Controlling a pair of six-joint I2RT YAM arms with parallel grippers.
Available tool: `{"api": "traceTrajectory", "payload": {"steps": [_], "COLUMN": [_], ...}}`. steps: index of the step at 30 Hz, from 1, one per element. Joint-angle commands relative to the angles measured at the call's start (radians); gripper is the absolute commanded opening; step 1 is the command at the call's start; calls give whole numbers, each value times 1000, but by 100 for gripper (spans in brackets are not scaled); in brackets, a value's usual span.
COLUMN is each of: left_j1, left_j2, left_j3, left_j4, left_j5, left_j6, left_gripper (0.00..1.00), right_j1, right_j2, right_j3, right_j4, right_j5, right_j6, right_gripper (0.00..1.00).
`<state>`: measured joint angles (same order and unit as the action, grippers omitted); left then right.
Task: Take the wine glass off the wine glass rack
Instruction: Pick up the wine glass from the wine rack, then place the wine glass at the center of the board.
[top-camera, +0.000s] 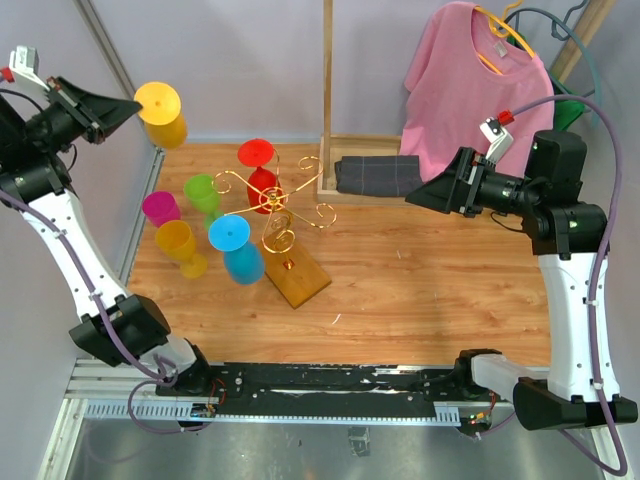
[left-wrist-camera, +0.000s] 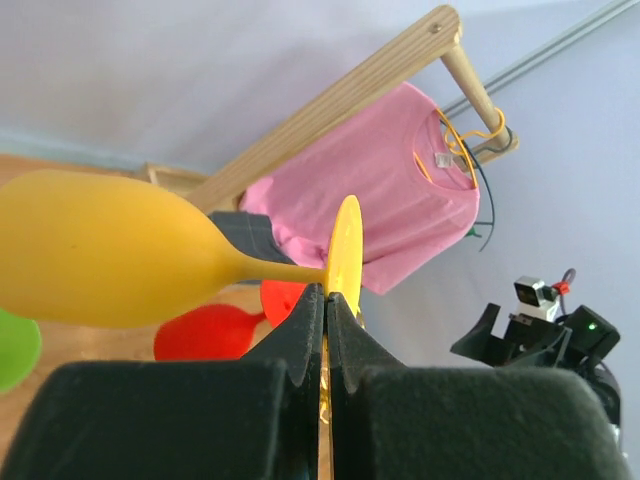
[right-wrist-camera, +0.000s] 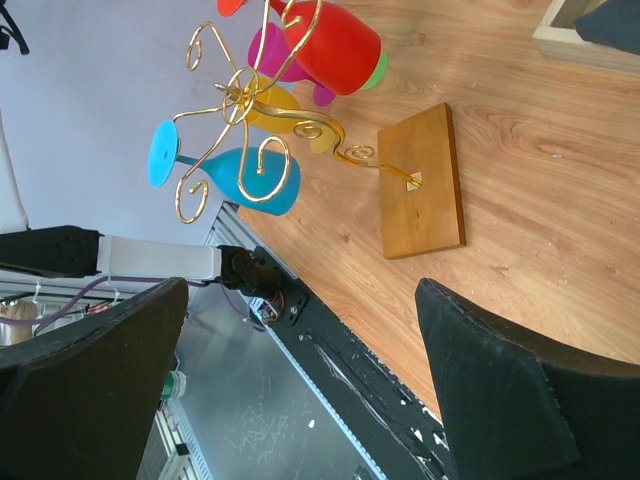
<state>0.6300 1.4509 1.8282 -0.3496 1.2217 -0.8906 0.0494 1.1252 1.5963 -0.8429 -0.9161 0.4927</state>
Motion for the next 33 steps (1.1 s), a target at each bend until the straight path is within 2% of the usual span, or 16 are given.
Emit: {"api": "traceTrajectory", "payload": {"steps": [1, 7, 14, 24, 33], "left_j1": [-47, -186, -341, -567, -672], "left_j2": [51, 90, 49, -147, -288], "left_j3": [141, 326, 382, 189, 20], "left_j4": [132, -31, -67, -89, -210], "left_j5": [-20, -53, -161, -324, -459], "left_j6": [7, 251, 472, 916, 1474], "left_gripper": [0, 0, 0, 0, 0], "right_j1": [-17, -16, -14, -14, -13], "right_j2": [4, 10, 5, 14, 166], "right_j3": [40, 47, 47, 81, 262], "right_j4": [-5, -10, -16, -28, -25], "right_j5": [-25, -32, -39, -39, -48], "right_j6": [-12, -17, -20, -6, 1], "right_gripper": [98, 99, 99, 99, 99]}}
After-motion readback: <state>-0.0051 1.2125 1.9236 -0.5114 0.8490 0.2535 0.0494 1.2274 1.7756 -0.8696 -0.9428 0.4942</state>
